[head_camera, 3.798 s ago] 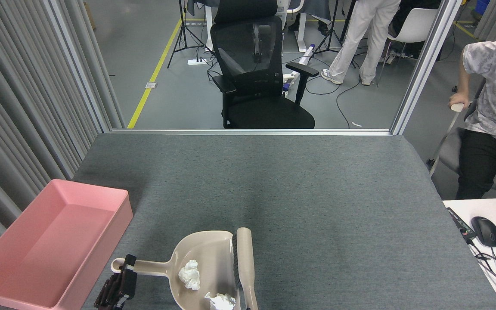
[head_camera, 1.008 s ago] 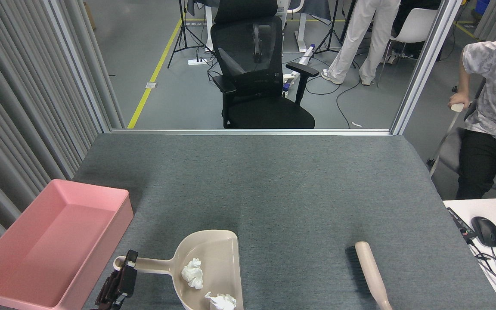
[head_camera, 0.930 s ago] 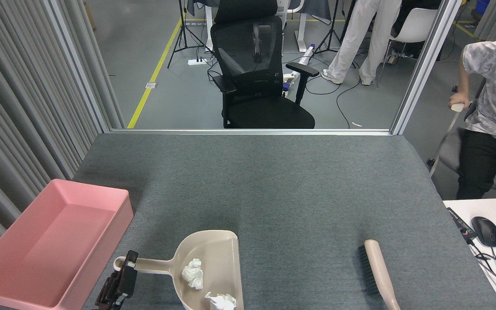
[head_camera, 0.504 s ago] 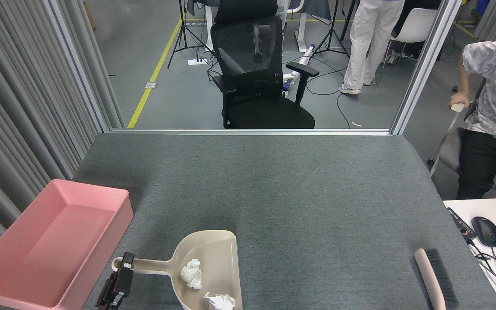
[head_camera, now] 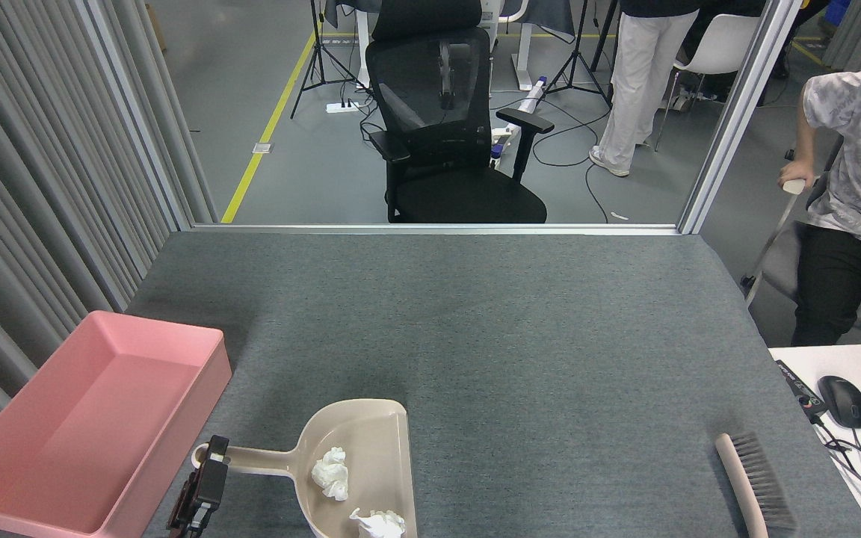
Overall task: Sweep and dump garbage into bin
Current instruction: 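Lift the dustpan with the left hand over the pink bin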
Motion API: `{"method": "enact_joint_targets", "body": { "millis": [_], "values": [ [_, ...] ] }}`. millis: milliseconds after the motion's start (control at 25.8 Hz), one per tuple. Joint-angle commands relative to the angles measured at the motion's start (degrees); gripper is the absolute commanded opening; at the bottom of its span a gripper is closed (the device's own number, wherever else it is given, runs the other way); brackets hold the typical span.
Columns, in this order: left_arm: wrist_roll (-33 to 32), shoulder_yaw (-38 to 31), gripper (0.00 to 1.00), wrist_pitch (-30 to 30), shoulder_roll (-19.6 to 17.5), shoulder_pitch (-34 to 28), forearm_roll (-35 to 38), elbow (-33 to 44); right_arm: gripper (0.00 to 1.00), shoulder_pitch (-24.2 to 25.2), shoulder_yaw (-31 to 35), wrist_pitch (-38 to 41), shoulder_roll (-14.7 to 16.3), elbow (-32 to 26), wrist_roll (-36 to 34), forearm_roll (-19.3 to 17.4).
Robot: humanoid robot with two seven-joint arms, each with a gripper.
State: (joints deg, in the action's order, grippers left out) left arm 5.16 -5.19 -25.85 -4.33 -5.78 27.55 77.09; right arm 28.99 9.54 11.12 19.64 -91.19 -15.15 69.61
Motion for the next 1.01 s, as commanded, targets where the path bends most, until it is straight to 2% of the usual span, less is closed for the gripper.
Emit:
{"method": "enact_joint_targets", "body": {
  "millis": [0,349,698,814,969],
  "values": [
    [0.3,0.0,0.00,-0.3,-0.1,-0.1,-3.0,1.3,0.97,0.1,0.2,0.0,-0.1,0.0,0.1,0.0],
    [0.4,0.0,0.00,-0.5,-0.5,-0.5,-8.3,1.6,0.97,0.9,1.5,0.0,-0.2,0.0,0.3,0.0],
    [-0.3,0.6,0.00,0.2,-0.9,-1.2,-16.6,7.2,0.97,1.9,1.7,-0.1,-0.1,0.0,0.3,0.1],
    [-0.9,0.6,0.00,2.1,-1.3,-1.0,-18.2,9.0,0.97,2.4,2.4,0.0,-0.2,-0.1,0.4,0.1],
    [-1.6,0.5,0.00,5.0,-3.8,-0.7,-23.4,11.0,0.97,2.4,2.4,0.0,-0.1,-0.1,0.5,0.1]
  ]
}}
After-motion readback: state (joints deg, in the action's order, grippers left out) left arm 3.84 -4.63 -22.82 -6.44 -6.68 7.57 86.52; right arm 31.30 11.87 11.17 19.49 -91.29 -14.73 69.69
